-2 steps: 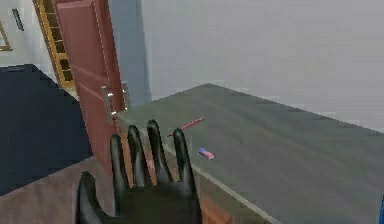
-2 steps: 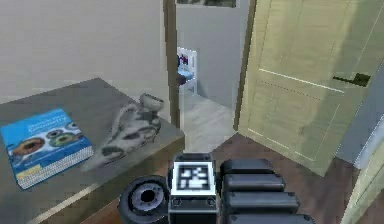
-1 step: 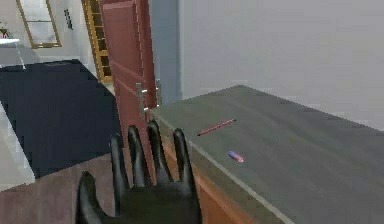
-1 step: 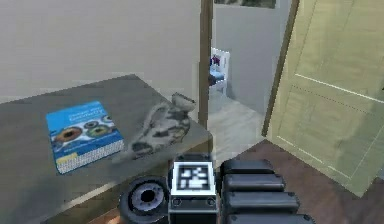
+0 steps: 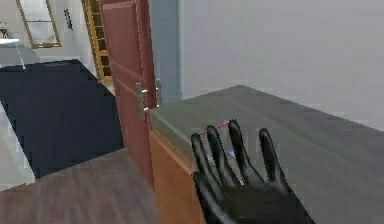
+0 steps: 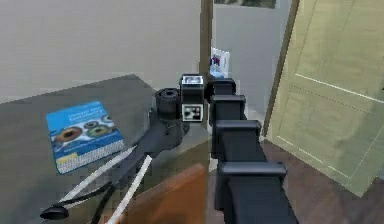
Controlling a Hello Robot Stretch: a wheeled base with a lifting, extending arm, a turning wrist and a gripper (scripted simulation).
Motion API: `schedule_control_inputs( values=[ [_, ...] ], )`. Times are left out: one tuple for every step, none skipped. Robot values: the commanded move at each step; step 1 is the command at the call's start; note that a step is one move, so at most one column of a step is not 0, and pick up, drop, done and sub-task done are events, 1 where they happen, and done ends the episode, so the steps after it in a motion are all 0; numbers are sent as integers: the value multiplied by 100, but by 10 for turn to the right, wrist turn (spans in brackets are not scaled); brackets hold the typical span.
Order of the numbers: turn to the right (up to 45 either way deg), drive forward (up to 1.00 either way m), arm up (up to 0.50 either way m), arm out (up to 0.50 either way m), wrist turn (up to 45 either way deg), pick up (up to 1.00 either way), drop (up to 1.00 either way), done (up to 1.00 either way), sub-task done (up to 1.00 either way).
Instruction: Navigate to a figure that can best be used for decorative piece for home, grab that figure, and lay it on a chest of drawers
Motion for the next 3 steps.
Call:
schedule_control_inputs(
  values=[
    [0,0,0,0,390,0,0,0,0],
    [0,0,0,0,0,0,100,0,0],
    [0,0,0,-10,0,0,0,0,0]
  ],
)
